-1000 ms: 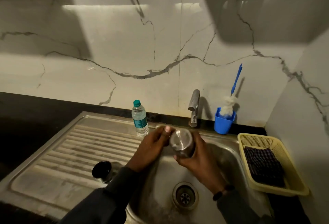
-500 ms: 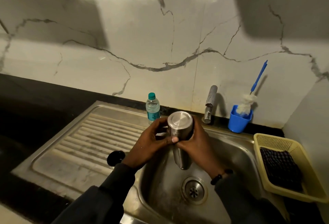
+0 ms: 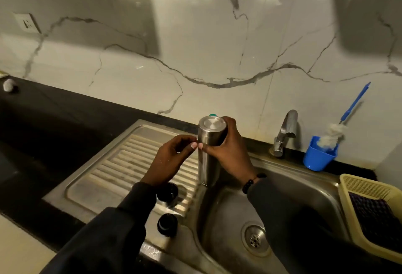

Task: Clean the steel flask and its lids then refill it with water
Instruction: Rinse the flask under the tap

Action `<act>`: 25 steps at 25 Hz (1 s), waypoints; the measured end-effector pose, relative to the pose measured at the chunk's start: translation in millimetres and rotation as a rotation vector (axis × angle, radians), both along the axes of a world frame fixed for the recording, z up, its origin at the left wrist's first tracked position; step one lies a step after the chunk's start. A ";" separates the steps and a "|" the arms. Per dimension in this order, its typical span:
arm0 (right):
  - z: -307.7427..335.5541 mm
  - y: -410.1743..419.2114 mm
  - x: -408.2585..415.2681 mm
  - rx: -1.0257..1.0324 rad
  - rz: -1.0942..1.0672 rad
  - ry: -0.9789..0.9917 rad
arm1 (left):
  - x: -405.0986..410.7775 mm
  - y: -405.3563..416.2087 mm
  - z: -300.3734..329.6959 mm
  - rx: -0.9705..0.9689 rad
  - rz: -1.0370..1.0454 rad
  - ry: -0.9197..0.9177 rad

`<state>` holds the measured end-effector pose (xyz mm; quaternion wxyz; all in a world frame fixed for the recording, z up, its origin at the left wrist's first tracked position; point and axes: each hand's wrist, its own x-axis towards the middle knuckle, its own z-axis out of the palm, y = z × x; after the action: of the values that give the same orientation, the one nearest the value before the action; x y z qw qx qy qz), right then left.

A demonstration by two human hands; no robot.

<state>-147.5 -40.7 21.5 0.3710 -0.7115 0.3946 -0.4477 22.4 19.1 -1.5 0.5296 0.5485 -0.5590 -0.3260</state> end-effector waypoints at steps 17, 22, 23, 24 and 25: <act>-35.0 -37.2 77.7 0.042 0.010 0.075 | 122.6 30.3 -150.1 0.381 0.047 -0.804; -44.6 -41.2 80.1 0.044 0.030 0.115 | 121.0 33.0 -150.6 0.355 0.065 -0.818; -44.6 -42.4 80.4 0.039 0.030 0.121 | 120.6 33.7 -151.1 0.359 0.067 -0.821; -44.2 -43.6 80.5 0.035 0.029 0.126 | 120.0 34.6 -151.0 0.371 0.066 -0.826; -43.4 -44.6 80.4 0.032 0.026 0.132 | 119.7 35.1 -151.4 0.379 0.064 -0.826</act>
<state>-67.1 -85.3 -21.9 0.3614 -0.7385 0.4160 -0.3885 142.1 54.3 -152.9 0.1623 0.7366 -0.6368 -0.1598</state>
